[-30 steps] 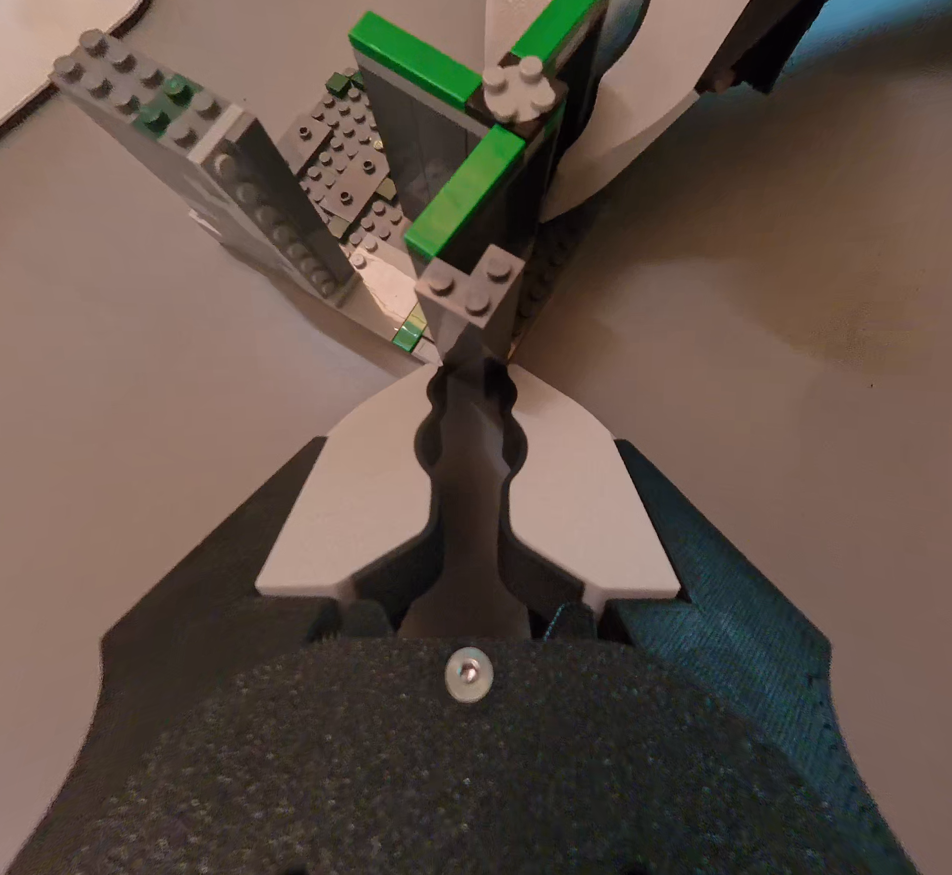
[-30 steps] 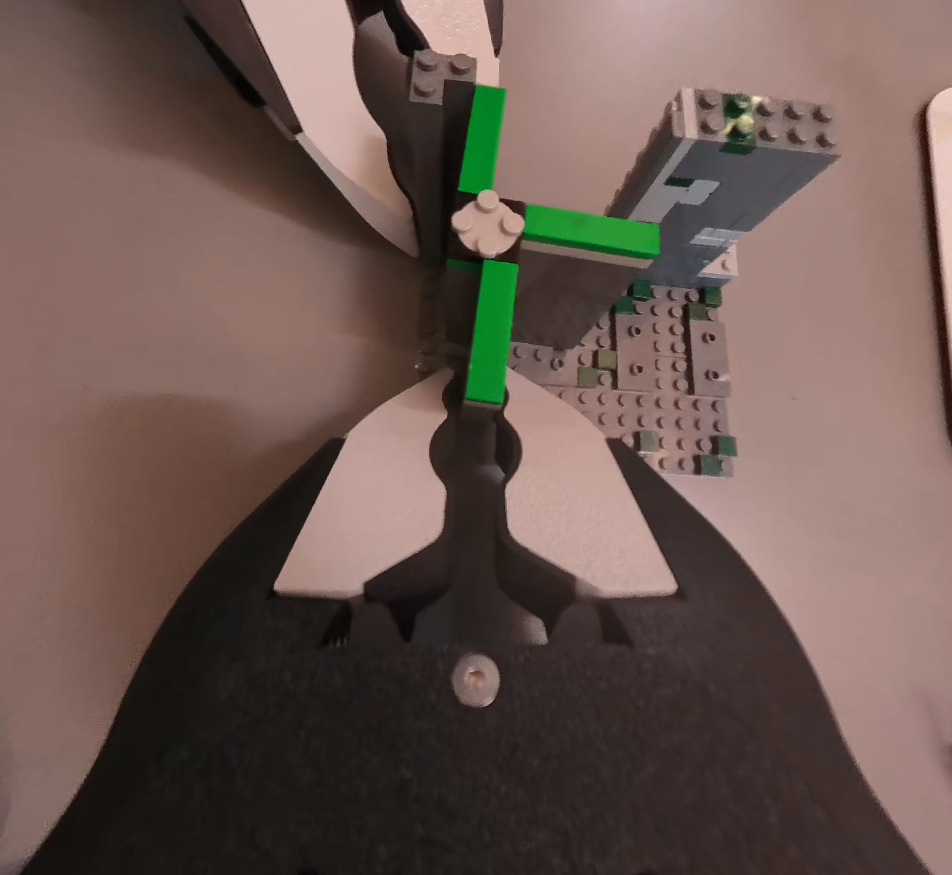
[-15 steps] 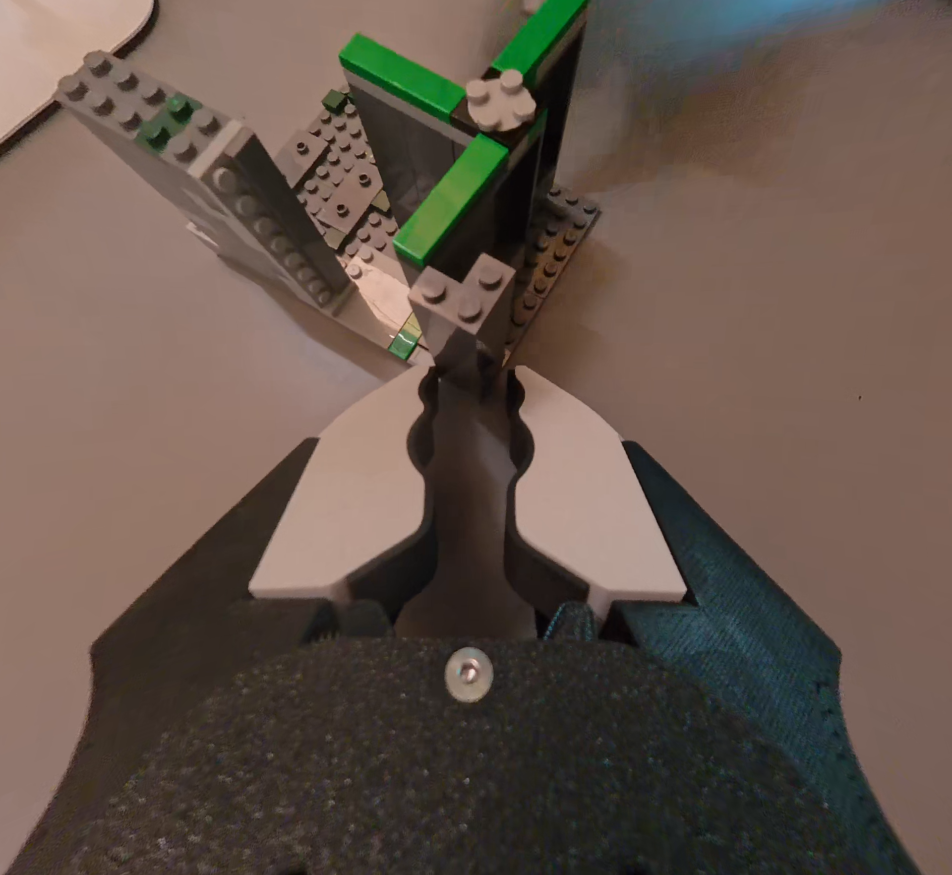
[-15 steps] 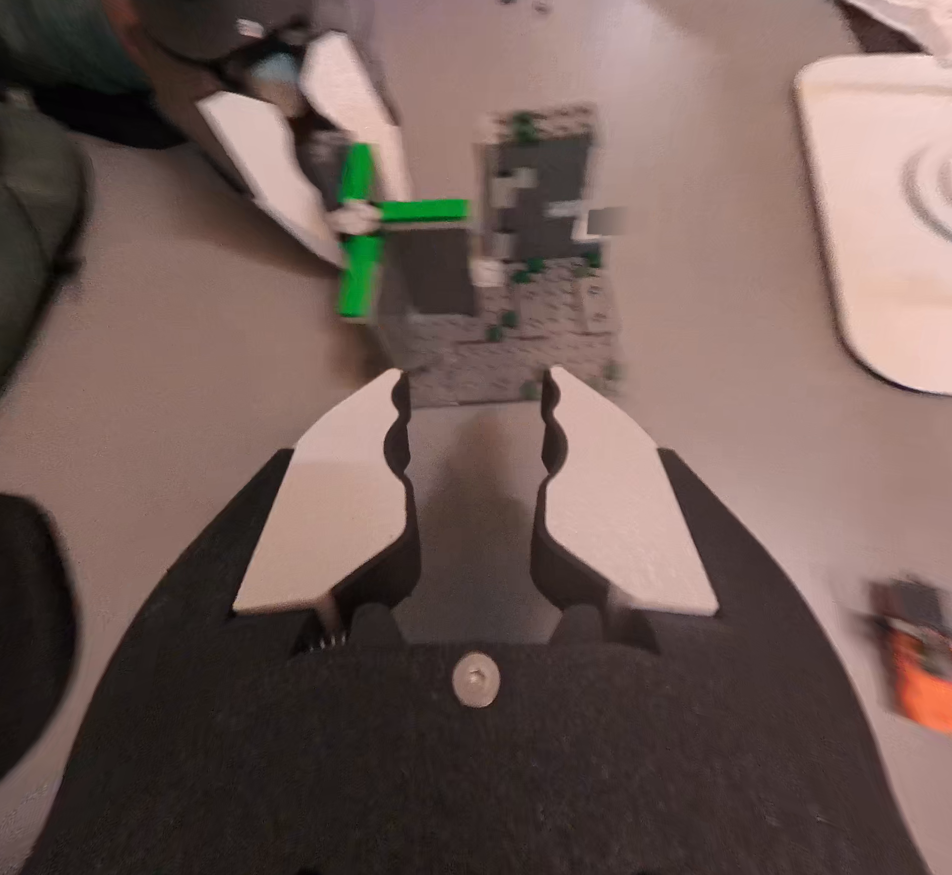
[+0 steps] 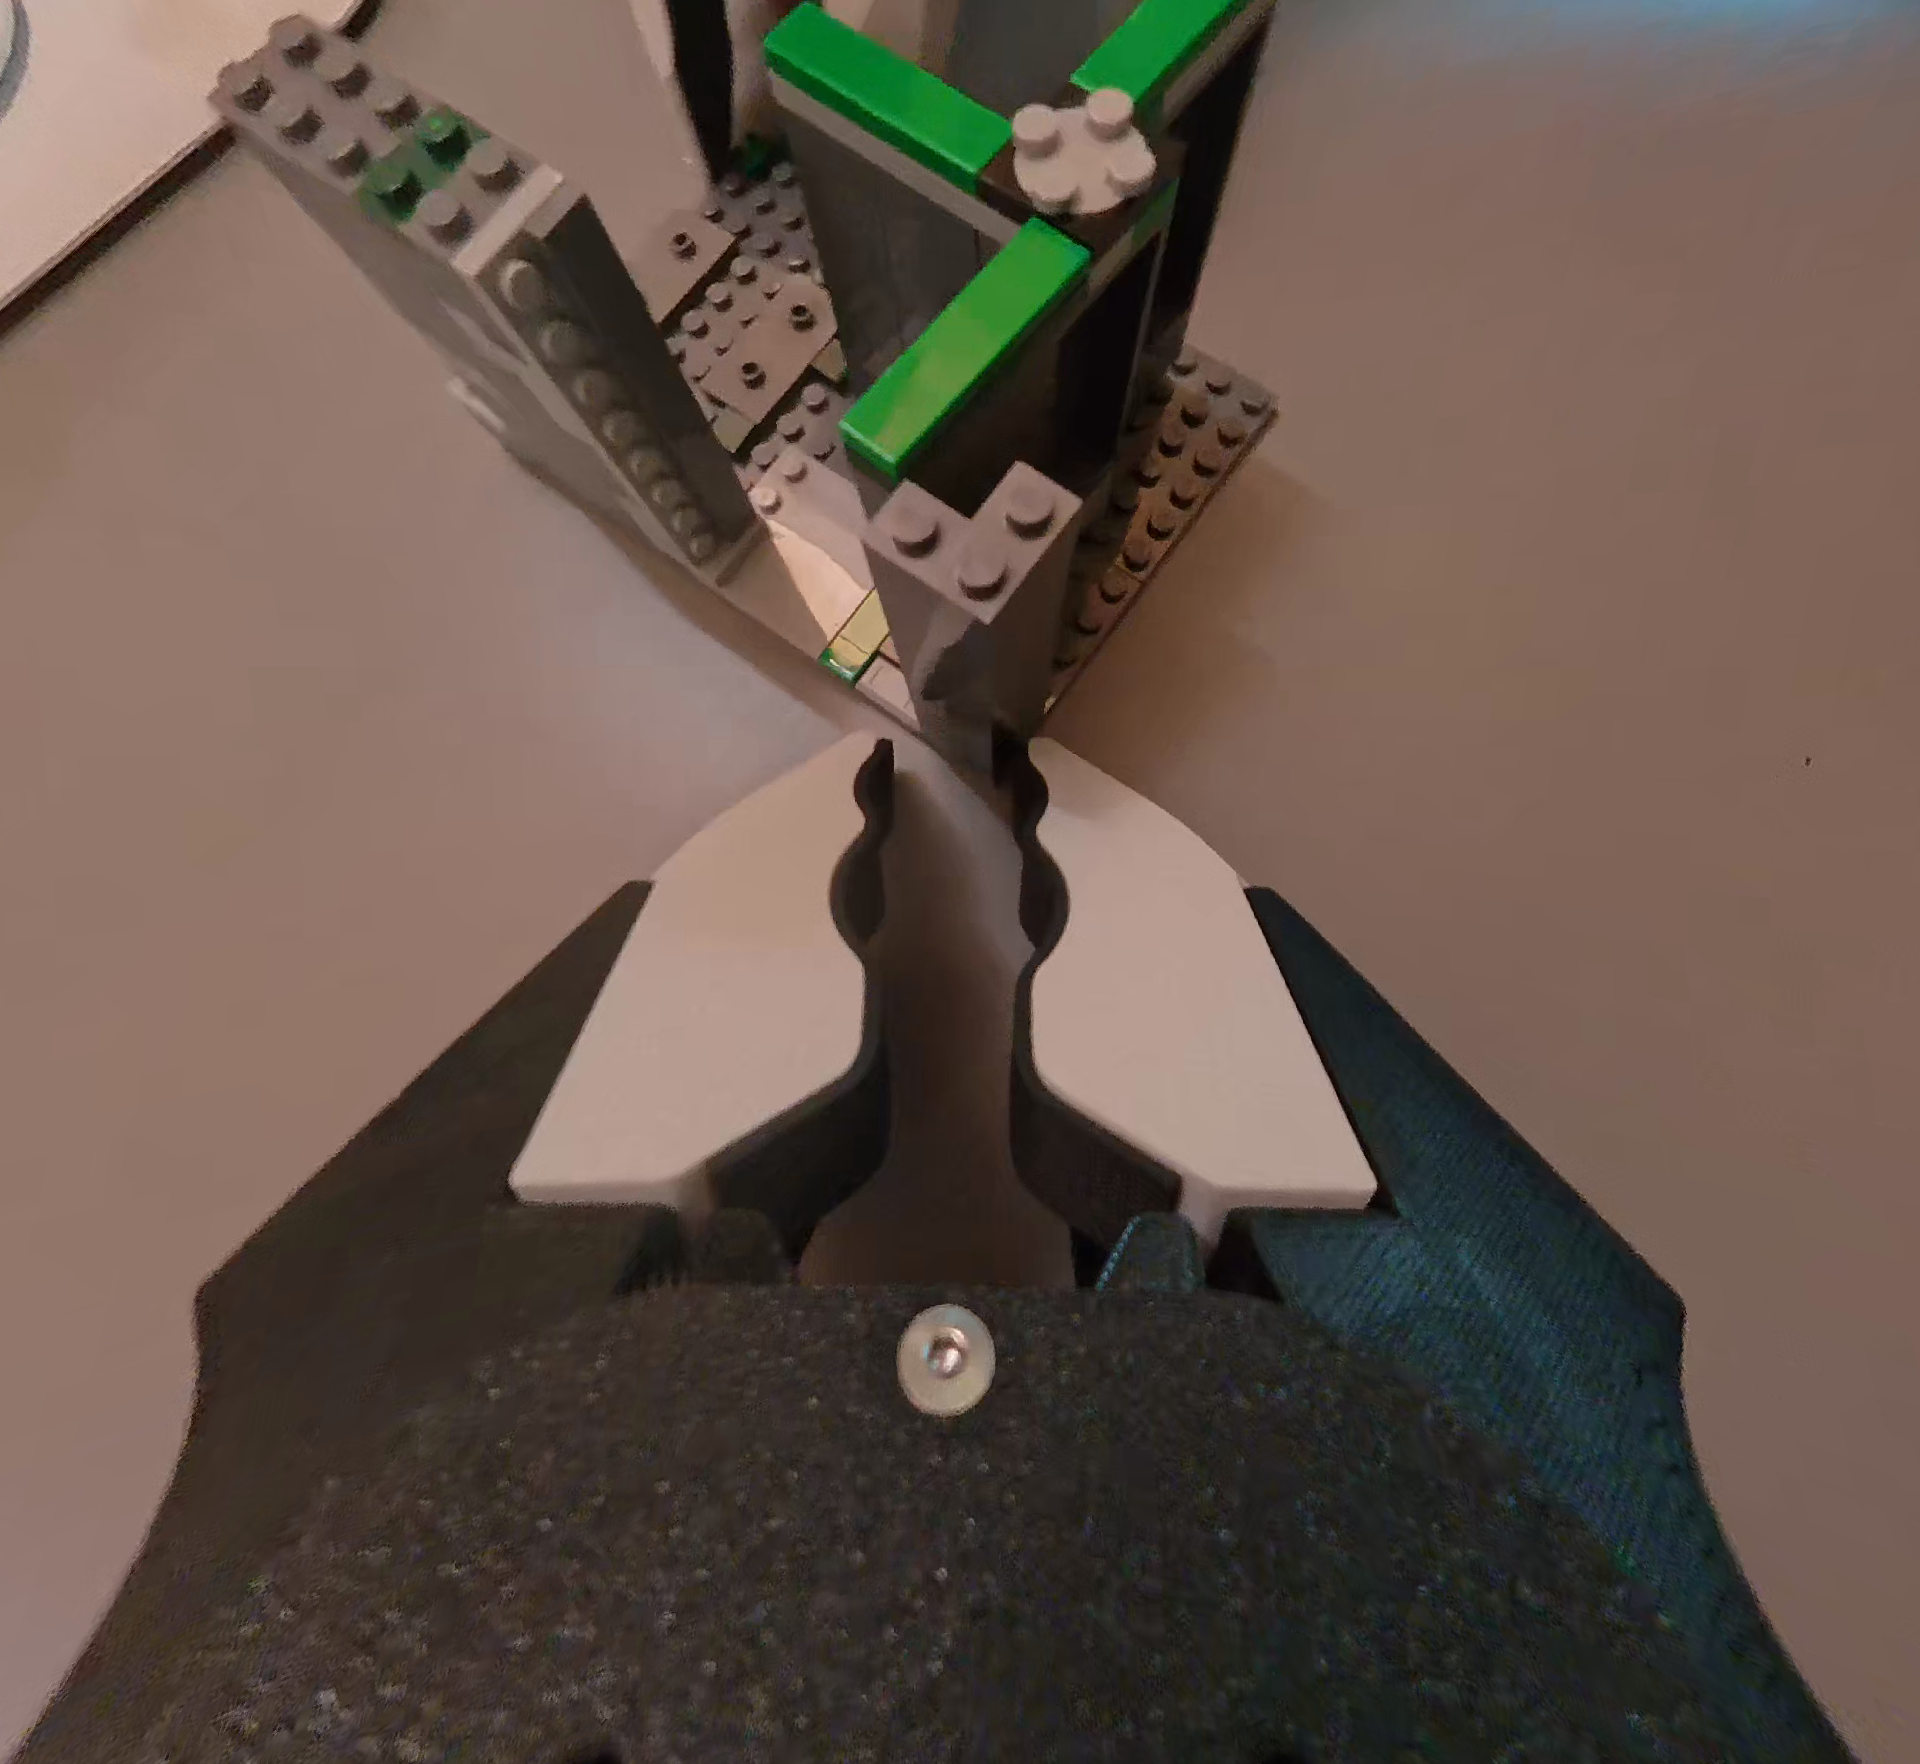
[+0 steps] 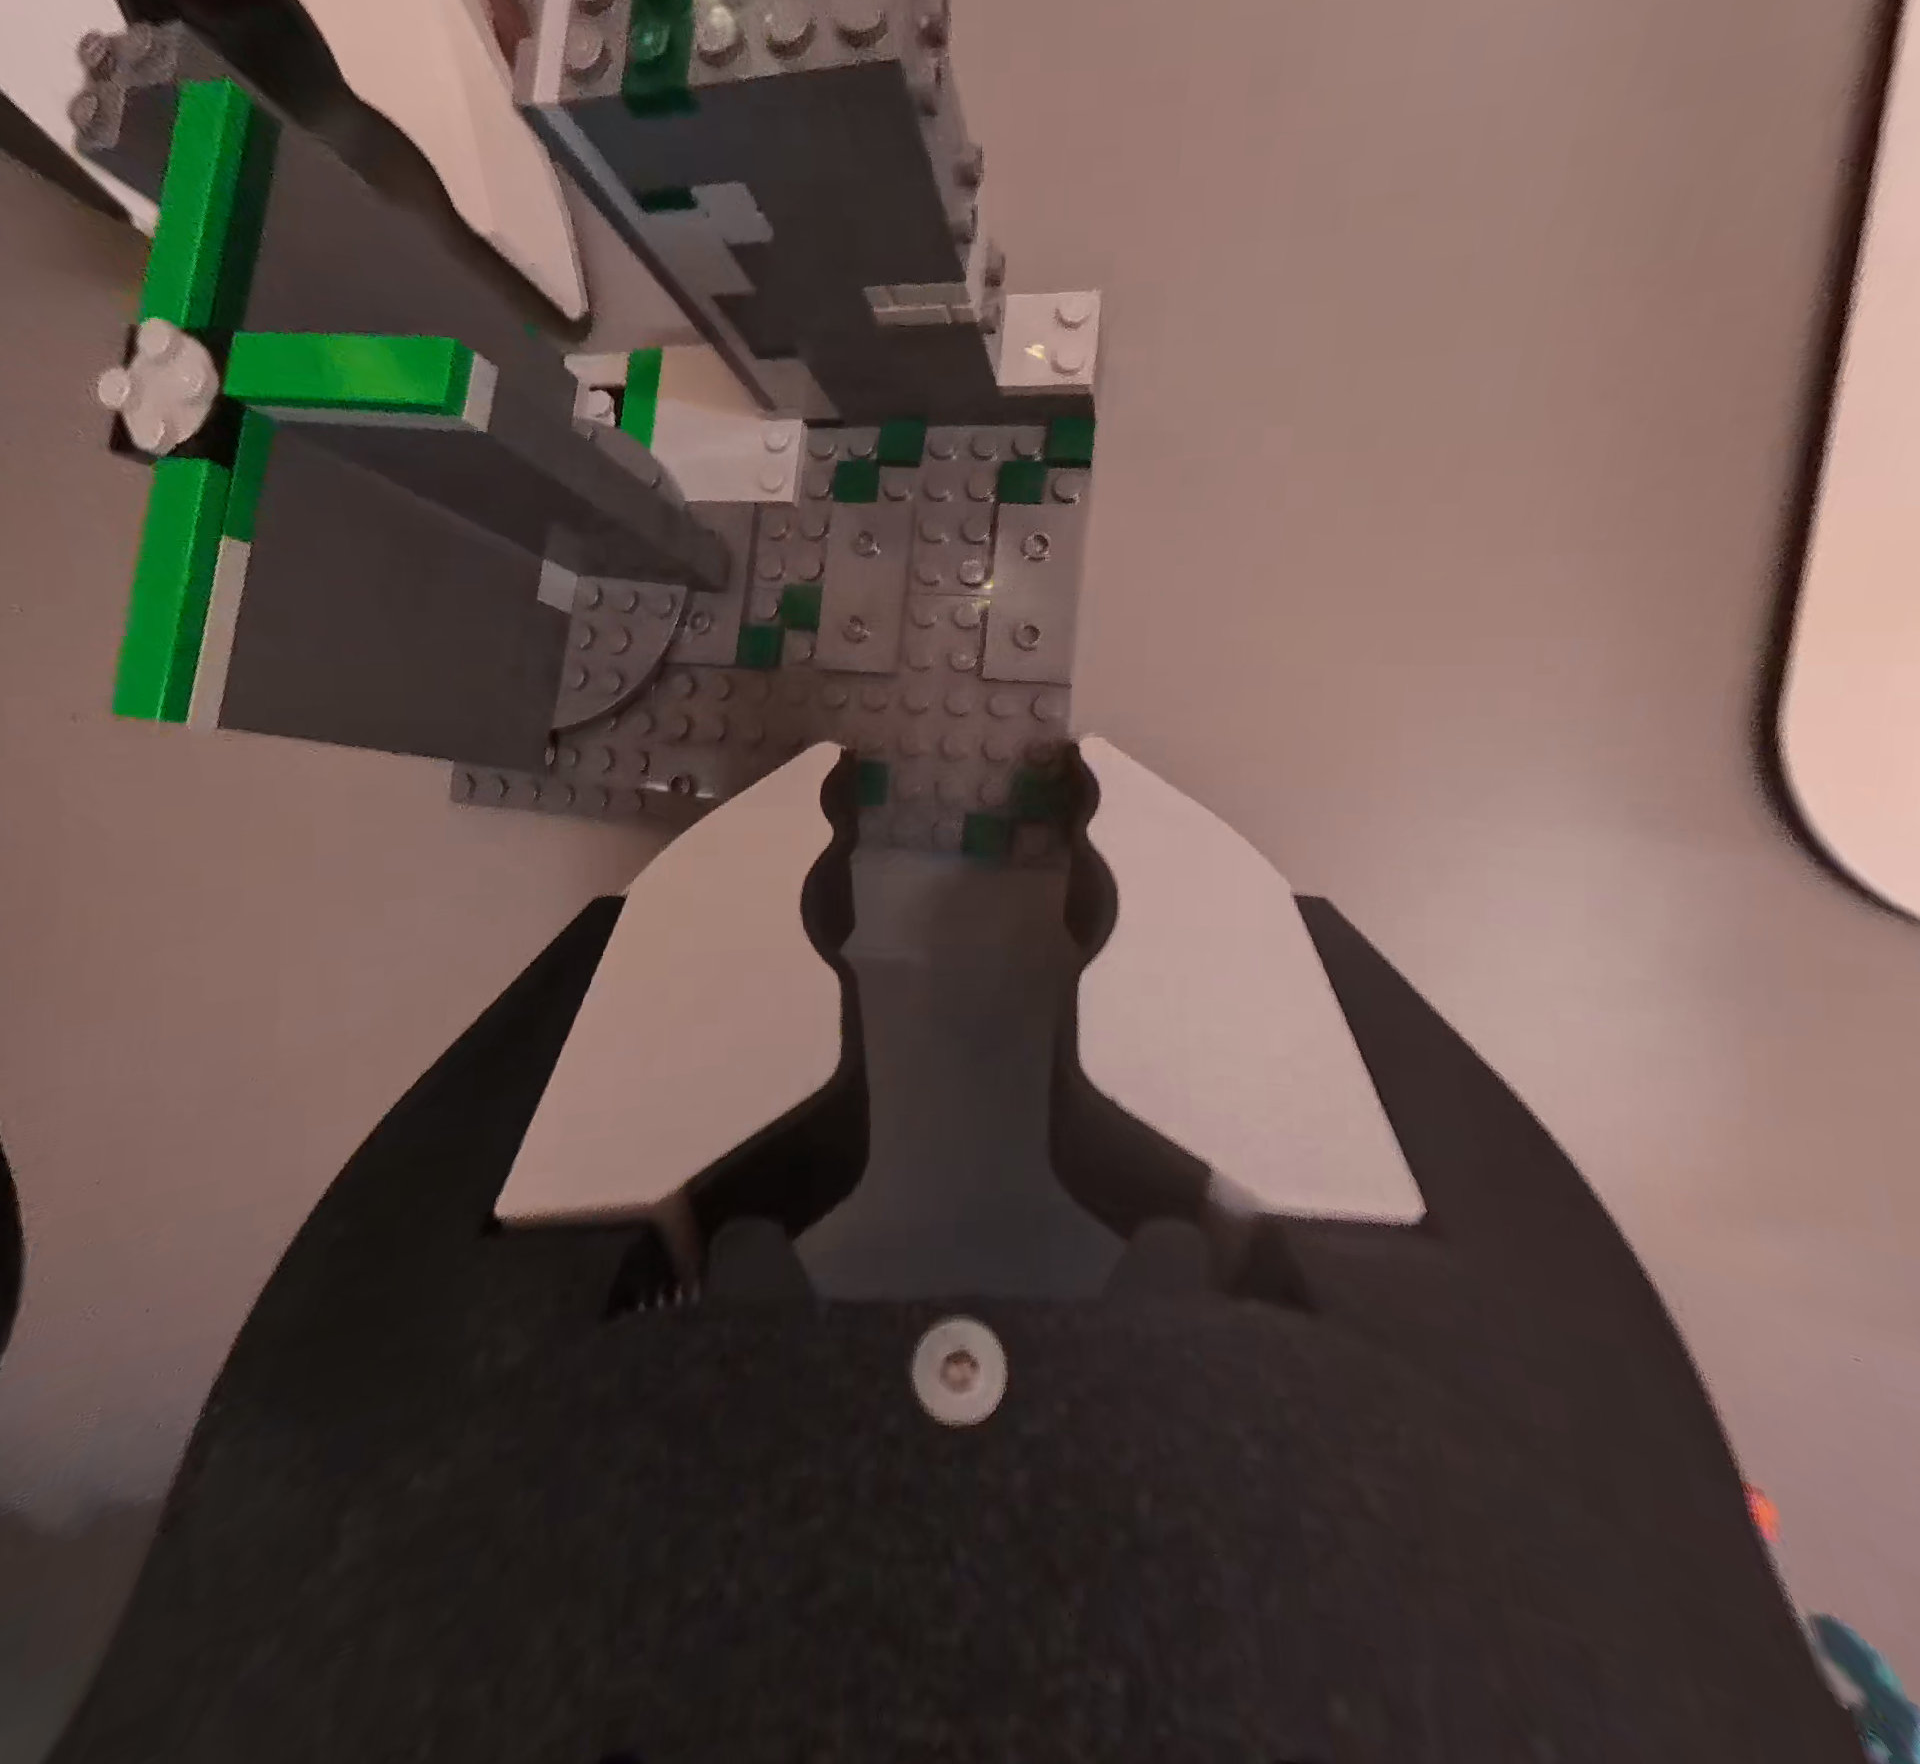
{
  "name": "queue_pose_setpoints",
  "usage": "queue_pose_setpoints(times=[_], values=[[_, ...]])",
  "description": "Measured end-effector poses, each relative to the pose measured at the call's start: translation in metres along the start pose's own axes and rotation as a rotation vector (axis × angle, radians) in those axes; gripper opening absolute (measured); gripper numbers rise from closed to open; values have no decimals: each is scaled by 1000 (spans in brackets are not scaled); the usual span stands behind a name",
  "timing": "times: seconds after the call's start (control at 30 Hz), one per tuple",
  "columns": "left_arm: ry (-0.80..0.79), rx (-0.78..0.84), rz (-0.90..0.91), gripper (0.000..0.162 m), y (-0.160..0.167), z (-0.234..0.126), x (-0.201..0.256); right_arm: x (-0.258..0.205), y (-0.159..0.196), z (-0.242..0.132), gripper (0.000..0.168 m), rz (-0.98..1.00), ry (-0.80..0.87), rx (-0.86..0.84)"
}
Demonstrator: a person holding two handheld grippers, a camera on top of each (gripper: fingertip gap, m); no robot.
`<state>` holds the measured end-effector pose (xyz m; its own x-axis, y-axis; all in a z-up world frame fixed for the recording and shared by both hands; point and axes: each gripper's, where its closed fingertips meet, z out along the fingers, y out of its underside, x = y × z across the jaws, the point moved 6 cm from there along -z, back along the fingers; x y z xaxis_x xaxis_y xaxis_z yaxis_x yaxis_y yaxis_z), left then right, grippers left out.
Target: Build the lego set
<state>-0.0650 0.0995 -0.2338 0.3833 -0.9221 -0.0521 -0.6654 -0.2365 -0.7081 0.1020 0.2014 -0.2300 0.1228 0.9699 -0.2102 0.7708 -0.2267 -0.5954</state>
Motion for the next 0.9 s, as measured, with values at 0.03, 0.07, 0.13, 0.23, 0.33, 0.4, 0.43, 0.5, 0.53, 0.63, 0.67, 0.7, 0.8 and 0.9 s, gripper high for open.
queue_pose_setpoints(times=[0.03, 0.07, 0.13, 0.23, 0.33, 0.4, 0.43, 0.5, 0.53, 0.63, 0.67, 0.7, 0.8, 0.9], values=[[-3, -2, -7, 22, 1, -1, -2, -3, 2, -1, 38, 5, 6, 0], [-9, -5, -13, 22, 2, -2, -4, -7, 5, -2, 39, 9, 13, -1], [-43, -13, -24, 20, 5, -5, -11, -16, 11, -5, 39, 23, 26, 1], [-79, -17, -64, 19, 9, -8, -24, -33, 21, -7, 36, 40, 49, 24], [-108, -12, -82, 20, 11, -8, -33, -51, 27, -6, 36, 33, 107, 44], [-128, -7, -91, 20, 12, -8, -38, -62, 29, -4, 36, 32, 159, 54], [-140, -5, -93, 20, 11, -7, -40, -67, 30, -3, 36, 35, 181, 56], [-167, -6, -91, 19, 11, -7, -45, -77, 31, 0, 36, 31, 210, 63], [-182, -5, -87, 18, 11, -6, -48, -83, 31, 2, 35, 30, 219, 72], [-213, 0, -84, 19, 12, -4, -56, -97, 29, 9, 33, 37, 238, 110], [-212, 4, -84, 21, 12, -5, -57, -101, 28, 11, 33, 35, 239, 117], [-212, 9, -90, 21, 12, -7, -59, -104, 27, 13, 33, 30, 239, 120], [-187, 53, -75, 20, 9, -18, -59, -111, 23, 17, 33, 12, 235, 125], [-137, 113, -38, 19, 4, -36, -52, -110, 19, 14, 33, 10, 255, 159]])
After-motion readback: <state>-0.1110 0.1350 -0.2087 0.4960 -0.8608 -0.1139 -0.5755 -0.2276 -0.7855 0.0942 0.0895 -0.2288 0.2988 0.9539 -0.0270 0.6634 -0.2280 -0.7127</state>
